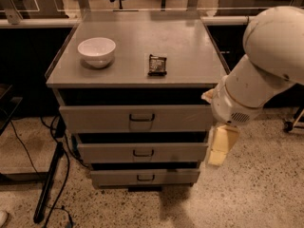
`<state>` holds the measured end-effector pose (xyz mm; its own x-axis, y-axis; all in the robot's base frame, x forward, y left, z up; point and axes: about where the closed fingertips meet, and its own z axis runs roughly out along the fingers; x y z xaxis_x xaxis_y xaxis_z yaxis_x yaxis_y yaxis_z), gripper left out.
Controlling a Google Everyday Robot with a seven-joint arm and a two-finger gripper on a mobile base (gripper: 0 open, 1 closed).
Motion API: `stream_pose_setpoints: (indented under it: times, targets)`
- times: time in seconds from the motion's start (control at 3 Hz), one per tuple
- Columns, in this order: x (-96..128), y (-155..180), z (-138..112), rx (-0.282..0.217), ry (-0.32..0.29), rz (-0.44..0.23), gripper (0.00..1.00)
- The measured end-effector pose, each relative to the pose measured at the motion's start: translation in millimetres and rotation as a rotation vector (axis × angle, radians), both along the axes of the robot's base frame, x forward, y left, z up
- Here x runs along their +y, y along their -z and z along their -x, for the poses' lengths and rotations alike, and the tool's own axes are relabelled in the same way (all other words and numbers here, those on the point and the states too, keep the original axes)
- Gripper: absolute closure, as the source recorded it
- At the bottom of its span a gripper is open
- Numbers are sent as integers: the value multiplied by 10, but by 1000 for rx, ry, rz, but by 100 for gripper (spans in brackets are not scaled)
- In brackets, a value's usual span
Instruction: Open middle drawer
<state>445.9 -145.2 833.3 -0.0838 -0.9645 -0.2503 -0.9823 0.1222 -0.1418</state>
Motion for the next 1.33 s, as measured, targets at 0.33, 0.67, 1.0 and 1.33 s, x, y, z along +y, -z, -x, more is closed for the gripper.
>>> stream_pose_setpoints:
  times: [0.33, 0.67, 1.0, 1.33]
  targets:
    - [2, 7, 0, 0, 0, 0, 0]
    - [132, 196, 77, 35, -28, -6, 0]
    - [329, 604, 124, 94, -40, -27, 0]
    - [506, 929, 152, 138, -51, -47, 0]
